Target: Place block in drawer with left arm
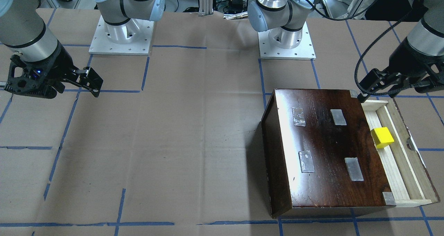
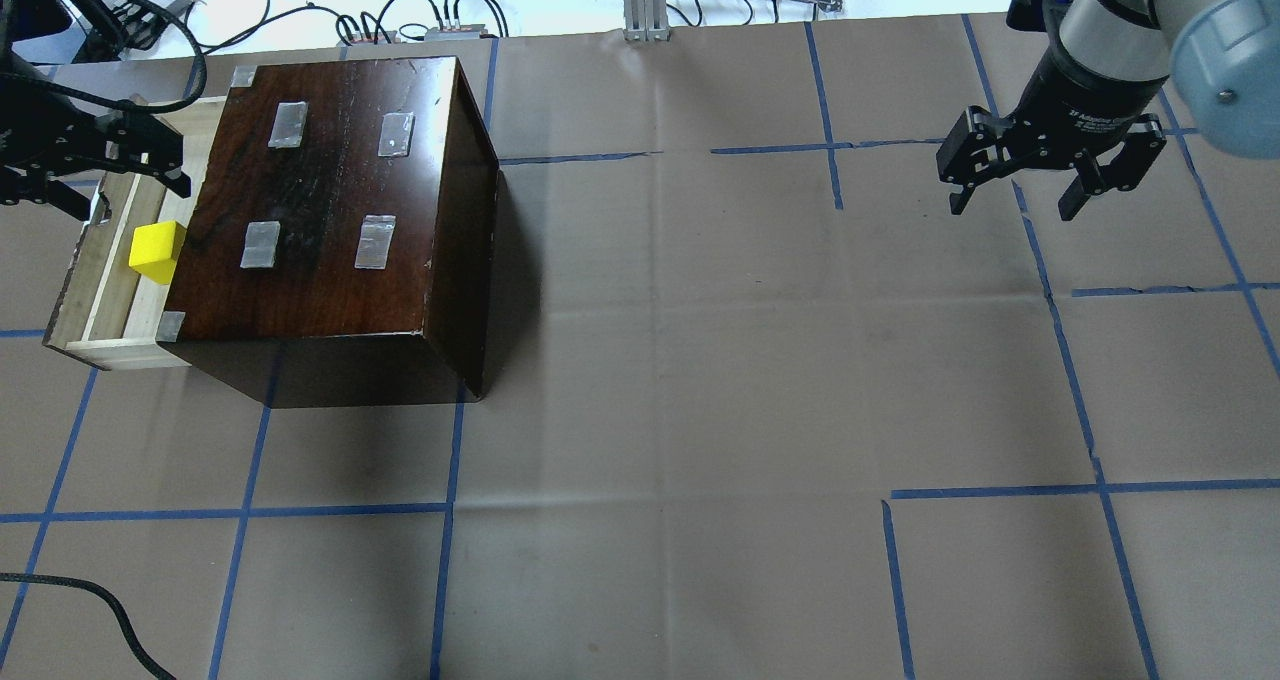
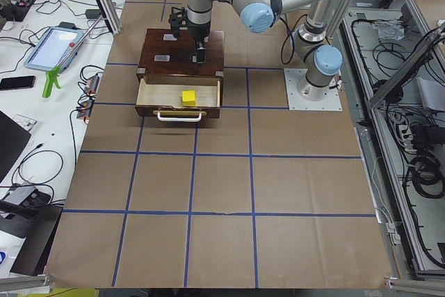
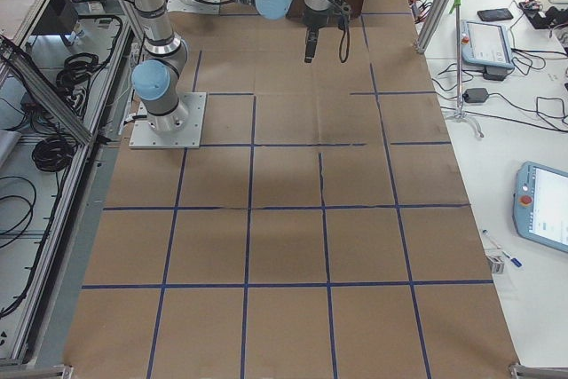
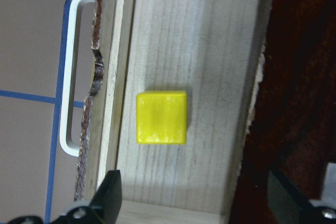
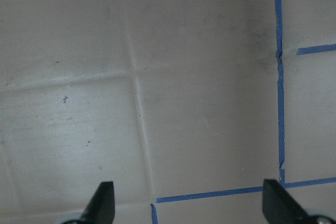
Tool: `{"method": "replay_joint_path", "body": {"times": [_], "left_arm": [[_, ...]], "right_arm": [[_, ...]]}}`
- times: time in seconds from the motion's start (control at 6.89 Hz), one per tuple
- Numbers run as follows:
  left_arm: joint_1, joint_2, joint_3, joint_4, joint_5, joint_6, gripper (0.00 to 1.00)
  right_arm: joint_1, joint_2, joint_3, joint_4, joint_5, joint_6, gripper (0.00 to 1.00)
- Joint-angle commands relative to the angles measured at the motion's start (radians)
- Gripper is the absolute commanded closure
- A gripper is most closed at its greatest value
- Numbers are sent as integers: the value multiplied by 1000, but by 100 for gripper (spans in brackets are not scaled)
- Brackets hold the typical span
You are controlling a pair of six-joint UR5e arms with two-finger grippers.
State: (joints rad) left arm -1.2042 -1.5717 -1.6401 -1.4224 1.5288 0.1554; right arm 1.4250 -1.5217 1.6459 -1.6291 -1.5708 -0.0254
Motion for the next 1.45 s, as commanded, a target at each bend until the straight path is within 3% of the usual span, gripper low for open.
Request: {"method": "replay_joint_path", "body": {"times": [0.0, 0.73, 1.31], "left_arm": [[-133, 25, 0, -35, 2, -168, 2], [-345, 25, -9, -67, 26, -226, 2], [-351, 29, -23, -66, 27, -163, 2]], "right_arm": [[0, 0, 0, 0, 0, -1, 0], [0, 0, 0, 0, 0, -1, 0], [0, 0, 0, 0, 0, -1, 0]]}}
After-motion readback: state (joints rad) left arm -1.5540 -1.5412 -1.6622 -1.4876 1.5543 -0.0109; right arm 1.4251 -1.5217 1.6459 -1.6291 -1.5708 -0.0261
